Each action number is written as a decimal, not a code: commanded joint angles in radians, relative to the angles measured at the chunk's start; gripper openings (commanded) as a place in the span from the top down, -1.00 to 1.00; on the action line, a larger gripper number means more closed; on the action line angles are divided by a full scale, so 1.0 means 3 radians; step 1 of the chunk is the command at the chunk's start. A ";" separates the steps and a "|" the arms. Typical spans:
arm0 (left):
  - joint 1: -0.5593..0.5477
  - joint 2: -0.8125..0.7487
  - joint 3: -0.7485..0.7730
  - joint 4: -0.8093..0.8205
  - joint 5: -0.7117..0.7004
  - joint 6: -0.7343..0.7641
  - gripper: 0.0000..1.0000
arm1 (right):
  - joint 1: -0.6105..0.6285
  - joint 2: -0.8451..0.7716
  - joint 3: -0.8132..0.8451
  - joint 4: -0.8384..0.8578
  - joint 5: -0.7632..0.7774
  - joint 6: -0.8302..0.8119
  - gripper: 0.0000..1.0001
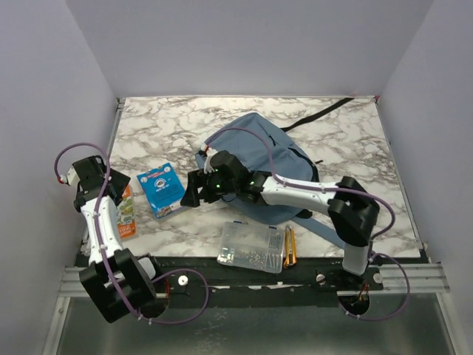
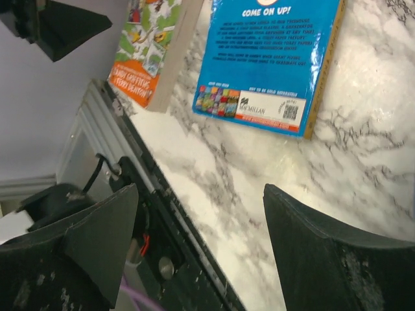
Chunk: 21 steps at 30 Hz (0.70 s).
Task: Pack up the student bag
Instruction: Pick up the book from the center of the board.
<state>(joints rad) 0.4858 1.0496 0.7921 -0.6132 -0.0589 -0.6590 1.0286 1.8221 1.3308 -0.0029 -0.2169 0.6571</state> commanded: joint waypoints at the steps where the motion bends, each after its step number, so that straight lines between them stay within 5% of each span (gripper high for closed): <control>1: 0.0077 0.0348 -0.0061 0.0299 -0.0160 -0.0033 -0.97 | 0.0002 0.0480 0.0391 0.0201 -0.0234 -0.0038 -0.64; 10: 0.0094 0.0618 -0.0411 0.0672 0.0192 -0.0248 -0.97 | -0.0001 0.1125 0.0929 0.0015 0.0045 -0.0208 -0.66; 13: 0.0080 0.0752 -0.0492 0.0776 0.0627 -0.0359 -0.97 | -0.0012 0.1205 0.0937 0.0035 0.0147 -0.0227 -0.67; 21: -0.0385 0.0921 -0.0686 0.1125 0.1059 -0.0515 -0.96 | -0.0149 0.1340 0.0942 0.0026 0.0098 -0.0176 -0.68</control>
<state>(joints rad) 0.4416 1.2678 0.6601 -0.2993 0.0940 -0.7483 1.0080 2.1925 1.5867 0.0048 -0.2031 0.6113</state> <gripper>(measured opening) 0.984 0.835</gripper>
